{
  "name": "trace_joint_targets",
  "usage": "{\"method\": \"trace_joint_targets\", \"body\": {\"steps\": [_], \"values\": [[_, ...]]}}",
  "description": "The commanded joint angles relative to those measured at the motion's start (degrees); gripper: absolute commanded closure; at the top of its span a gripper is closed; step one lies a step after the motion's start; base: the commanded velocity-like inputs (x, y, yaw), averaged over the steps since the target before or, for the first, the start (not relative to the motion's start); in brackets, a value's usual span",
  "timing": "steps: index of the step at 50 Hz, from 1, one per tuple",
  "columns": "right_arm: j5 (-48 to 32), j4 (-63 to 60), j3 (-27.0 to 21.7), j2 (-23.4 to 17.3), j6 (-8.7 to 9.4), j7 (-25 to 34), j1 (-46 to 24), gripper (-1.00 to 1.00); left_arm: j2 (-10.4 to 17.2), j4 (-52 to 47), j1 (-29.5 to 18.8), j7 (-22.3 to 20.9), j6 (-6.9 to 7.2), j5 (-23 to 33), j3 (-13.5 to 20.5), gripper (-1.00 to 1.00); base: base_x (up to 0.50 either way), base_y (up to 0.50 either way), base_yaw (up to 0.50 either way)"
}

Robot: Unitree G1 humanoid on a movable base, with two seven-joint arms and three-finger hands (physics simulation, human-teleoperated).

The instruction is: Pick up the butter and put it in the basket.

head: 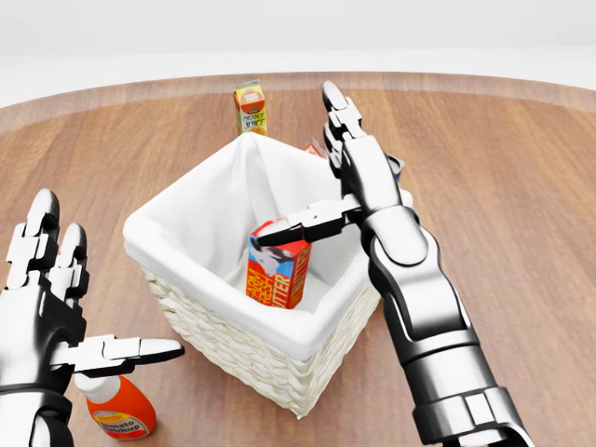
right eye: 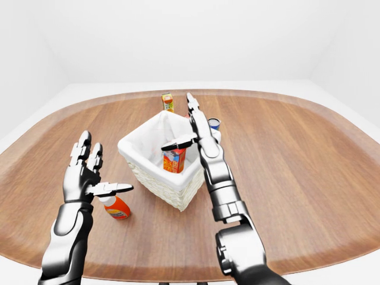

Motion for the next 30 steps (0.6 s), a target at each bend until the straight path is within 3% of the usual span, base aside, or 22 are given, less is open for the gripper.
{"method": "trace_joint_targets", "body": {"steps": [1,10,30], "values": [[4.08,-24.05,-0.66,-1.22,0.0,0.22,9.01,-1.0,0.16,-0.12,-0.24,-0.04,0.0,-0.06,0.21,-1.0,0.0,0.0,0.0],[7.04,-39.72,-1.73,-0.99,0.0,-0.19,23.59,-1.0,0.37,-2.18,-1.05,0.28,0.0,0.2,0.15,-1.0,0.0,0.0,0.0],[11.36,-46.86,-1.24,-0.07,0.0,-3.39,35.35,-1.0,0.74,-4.44,-2.25,0.16,0.0,0.52,0.36,-1.0,0.0,0.0,0.0]]}}
